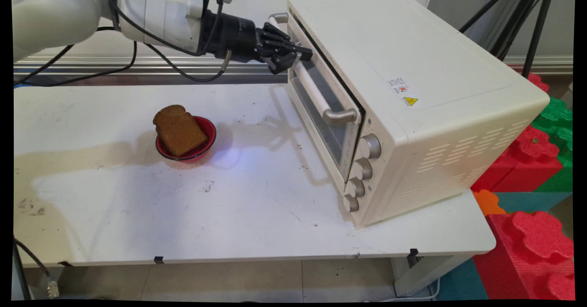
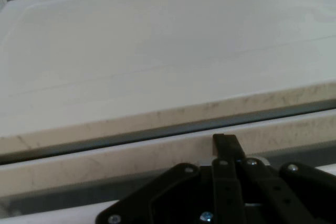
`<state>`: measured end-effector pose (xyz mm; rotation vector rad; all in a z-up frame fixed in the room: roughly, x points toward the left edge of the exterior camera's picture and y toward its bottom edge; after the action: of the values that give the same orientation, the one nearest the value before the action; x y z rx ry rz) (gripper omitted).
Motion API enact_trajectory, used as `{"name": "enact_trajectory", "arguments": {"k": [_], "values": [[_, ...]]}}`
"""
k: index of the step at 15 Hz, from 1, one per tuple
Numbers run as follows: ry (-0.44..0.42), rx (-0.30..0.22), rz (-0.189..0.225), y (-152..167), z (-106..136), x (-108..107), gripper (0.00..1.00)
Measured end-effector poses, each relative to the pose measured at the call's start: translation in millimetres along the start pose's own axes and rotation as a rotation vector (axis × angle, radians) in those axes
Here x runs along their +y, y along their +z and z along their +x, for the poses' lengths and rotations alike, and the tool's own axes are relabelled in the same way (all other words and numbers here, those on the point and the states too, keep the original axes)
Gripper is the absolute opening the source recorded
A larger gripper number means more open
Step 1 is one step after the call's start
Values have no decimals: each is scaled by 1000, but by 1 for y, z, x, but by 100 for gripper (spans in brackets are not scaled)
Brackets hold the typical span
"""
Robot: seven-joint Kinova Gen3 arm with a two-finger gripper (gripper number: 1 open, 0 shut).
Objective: Open the oven
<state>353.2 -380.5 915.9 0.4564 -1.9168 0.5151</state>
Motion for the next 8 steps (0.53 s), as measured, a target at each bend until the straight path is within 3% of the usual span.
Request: {"name": "enact_trajectory", "arguments": {"k": [8], "values": [[28, -25, -10, -19, -15, -1, 0]]}}
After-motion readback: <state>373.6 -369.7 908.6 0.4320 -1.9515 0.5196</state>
